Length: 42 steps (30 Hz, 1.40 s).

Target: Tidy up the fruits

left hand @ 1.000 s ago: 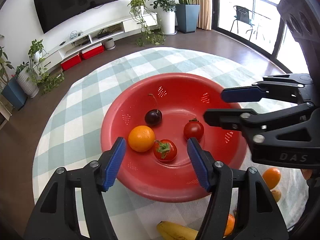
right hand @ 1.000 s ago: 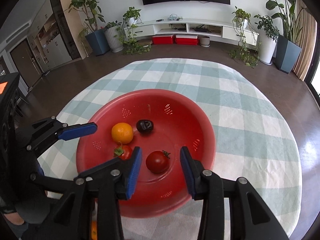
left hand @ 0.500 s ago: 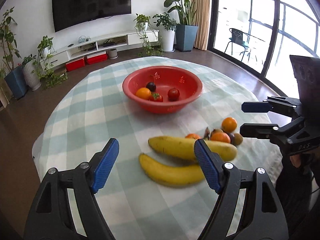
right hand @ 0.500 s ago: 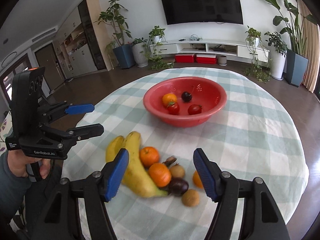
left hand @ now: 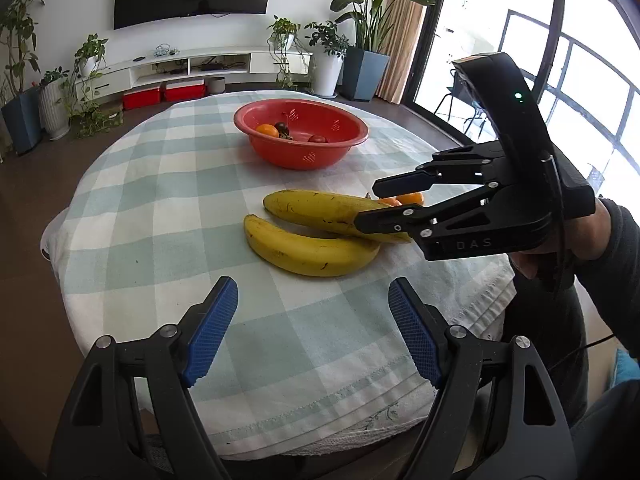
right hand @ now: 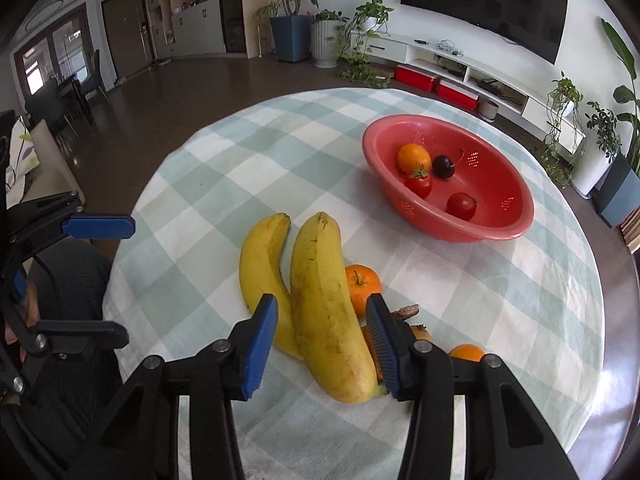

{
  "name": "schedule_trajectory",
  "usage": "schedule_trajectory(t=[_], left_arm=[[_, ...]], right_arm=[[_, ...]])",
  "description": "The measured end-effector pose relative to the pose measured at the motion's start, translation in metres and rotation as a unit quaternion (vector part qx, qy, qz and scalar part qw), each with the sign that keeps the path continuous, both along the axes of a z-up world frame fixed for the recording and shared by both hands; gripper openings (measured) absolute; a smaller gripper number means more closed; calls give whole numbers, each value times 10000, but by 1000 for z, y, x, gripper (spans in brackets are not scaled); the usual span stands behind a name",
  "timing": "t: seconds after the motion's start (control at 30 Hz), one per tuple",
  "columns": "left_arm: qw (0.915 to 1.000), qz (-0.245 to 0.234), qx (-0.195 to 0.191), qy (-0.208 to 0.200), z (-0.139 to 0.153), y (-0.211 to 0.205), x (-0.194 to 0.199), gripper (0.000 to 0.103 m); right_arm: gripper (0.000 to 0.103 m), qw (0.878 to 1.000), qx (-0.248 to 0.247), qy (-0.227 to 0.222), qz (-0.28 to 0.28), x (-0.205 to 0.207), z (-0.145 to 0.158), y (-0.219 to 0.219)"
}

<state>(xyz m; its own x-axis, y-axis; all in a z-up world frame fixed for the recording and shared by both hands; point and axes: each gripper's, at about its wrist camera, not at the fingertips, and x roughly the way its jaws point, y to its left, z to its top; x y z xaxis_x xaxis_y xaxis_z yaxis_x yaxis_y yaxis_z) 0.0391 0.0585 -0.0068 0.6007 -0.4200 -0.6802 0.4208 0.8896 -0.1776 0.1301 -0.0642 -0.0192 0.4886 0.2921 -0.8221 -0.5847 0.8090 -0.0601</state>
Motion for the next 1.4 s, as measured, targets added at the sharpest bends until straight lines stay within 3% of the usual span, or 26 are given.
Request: schedule_trajectory(t=[0.27,0.5,0.87,1.4], left_arm=[[9999,-21,-137,71,-5,-1,4,77],[9998,7,-182,107,-6,2,6,77],[9998,-17,-122,157,-10,-1,8,77],[9997,30,-105,213,-15,-2,10,77]], right_arm=[[45,9980,-578,218,144,11,-16,15],[43,9968,-627,469,130,19,-18,19],[40,9893,-419,1394,131,40,-19,15],[36,9914,162,1293,111,30,-9,3]])
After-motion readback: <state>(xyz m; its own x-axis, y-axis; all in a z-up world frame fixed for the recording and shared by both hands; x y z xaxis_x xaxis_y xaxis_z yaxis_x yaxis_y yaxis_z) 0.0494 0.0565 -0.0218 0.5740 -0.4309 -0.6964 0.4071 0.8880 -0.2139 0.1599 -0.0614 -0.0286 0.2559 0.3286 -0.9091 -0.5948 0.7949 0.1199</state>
